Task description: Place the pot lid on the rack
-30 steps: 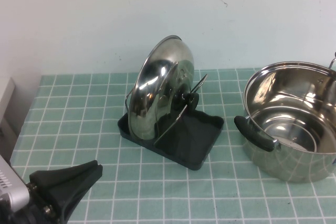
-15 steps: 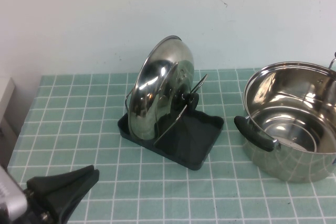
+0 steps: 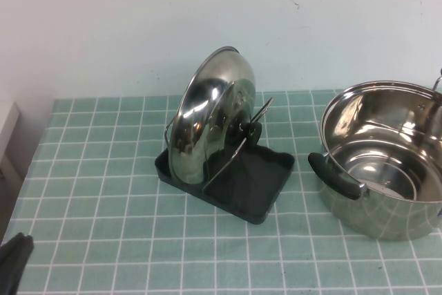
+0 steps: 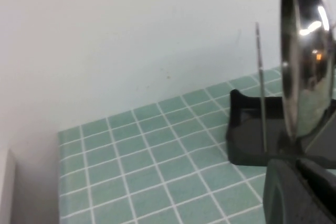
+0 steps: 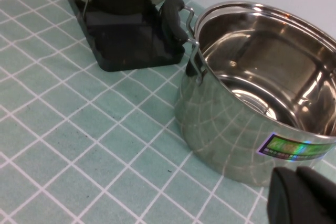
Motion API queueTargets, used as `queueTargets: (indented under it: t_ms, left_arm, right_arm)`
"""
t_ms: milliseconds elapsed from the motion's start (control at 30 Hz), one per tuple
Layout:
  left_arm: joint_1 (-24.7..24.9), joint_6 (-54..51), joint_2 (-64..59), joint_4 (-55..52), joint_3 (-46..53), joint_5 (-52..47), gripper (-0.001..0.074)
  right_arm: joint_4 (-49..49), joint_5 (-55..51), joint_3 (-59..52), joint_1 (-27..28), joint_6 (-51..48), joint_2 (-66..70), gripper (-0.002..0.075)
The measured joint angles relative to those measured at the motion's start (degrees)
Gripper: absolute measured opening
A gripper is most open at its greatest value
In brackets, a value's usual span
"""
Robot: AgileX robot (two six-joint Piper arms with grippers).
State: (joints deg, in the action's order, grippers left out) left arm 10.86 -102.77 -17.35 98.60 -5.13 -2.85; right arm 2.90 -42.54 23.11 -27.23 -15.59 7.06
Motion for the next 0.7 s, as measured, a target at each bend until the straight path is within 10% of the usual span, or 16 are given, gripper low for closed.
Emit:
queueTargets:
  t_ms: [300,700]
  left_arm:
    - [3.3,1.4,1.2,-3.2,0.8,9.0,-0.0001]
    - [-7.3,88.5,10.7,-79.8,1.2,-6.7,-0.0001]
  right_arm:
    - [0.0,-0.1,0.0,0.0,0.0,0.0,-0.0001]
    - [0.0,-0.1,0.0,0.0,0.0,0.0,-0.0001]
